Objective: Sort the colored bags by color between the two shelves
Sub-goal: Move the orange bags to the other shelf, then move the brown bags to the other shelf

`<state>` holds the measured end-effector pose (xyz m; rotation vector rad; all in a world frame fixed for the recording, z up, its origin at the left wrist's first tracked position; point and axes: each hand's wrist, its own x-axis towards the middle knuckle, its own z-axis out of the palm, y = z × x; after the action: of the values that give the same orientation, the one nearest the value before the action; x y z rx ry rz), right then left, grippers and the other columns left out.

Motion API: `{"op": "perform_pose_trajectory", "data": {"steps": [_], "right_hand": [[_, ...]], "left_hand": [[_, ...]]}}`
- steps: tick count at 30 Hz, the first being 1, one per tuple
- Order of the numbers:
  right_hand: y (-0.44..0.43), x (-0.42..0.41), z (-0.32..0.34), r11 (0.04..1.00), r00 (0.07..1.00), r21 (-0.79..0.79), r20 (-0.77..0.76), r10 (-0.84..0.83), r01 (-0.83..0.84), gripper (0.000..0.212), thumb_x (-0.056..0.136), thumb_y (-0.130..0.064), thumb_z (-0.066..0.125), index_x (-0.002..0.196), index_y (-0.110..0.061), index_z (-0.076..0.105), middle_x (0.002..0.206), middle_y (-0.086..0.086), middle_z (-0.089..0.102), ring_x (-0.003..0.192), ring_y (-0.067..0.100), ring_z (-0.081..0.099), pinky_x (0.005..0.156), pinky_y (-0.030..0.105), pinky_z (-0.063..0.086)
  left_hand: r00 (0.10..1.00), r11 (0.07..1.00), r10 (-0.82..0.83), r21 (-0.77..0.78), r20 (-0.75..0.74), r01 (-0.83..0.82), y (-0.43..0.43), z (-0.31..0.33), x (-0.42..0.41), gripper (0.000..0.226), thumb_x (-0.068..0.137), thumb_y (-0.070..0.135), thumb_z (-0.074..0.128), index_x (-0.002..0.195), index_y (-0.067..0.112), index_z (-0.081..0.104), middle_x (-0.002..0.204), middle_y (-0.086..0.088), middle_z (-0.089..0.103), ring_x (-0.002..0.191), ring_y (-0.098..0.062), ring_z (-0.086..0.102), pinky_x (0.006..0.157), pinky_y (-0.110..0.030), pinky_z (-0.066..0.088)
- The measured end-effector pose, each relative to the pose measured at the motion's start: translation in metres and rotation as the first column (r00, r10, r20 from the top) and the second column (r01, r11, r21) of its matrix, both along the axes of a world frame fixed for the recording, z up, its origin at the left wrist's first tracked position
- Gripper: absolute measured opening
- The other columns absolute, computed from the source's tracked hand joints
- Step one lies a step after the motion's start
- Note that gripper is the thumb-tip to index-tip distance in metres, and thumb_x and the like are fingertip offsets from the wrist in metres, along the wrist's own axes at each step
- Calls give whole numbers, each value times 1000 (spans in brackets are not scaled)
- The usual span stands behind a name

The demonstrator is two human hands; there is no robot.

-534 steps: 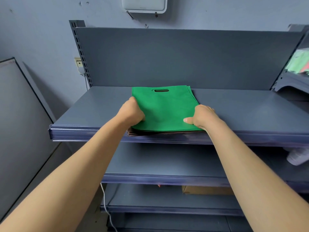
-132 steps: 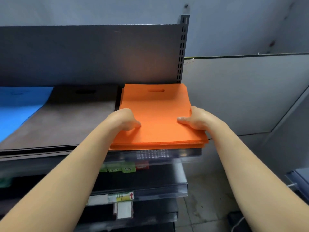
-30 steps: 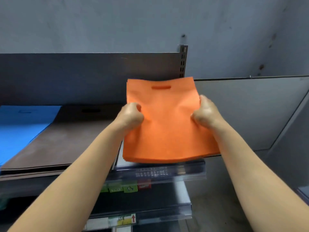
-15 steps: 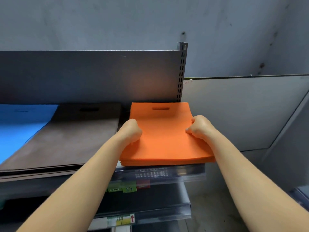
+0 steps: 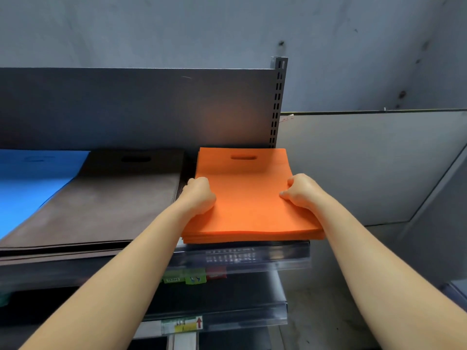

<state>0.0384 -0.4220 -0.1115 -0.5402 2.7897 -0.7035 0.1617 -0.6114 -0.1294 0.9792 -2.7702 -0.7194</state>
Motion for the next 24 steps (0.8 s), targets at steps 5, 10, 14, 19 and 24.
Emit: {"op": "perform_pose_trajectory", "data": {"steps": [5,10,14,19,24], "right_hand": [[1,2,-1,1000,1000,10,-28,-6,6,46,90,-28,61,128,-6,49,129,14,53,115,31,53,87,35,43],[-7,12,12,999,980,-43,-196,-23,15,39,89,-19,61,124,-3,53,131,15,52,121,33,48,95,41,44],[-32,37,34,973,951,-155,-283,122,-171,38,93,-19,57,128,-5,52,131,13,54,118,29,51,94,35,43],[-69,84,42,895,918,-277,-289,270,-350,45,93,-27,56,134,-10,50,135,8,52,123,24,49,100,34,42],[-112,127,39,860,891,-262,-257,375,-438,43,92,-29,56,130,-8,54,128,11,57,116,26,53,92,30,42]], "left_hand": [[1000,999,29,-37,5,-29,2,-2,2,11,89,12,48,98,7,50,121,-17,50,102,-34,53,74,-37,42],[994,982,74,-169,-75,-86,11,15,13,30,90,14,52,119,5,48,127,-16,46,117,-34,45,85,-40,42],[968,977,81,-172,-239,-124,13,40,39,39,92,12,50,130,4,46,131,-15,50,120,-30,47,91,-36,41],[946,960,138,-195,-295,-200,-6,50,88,47,93,13,50,139,9,42,139,-12,48,127,-26,45,101,-33,37],[939,926,270,-209,-213,-314,-51,44,136,41,89,14,51,130,5,50,128,-15,55,119,-32,49,96,-38,40]]}}
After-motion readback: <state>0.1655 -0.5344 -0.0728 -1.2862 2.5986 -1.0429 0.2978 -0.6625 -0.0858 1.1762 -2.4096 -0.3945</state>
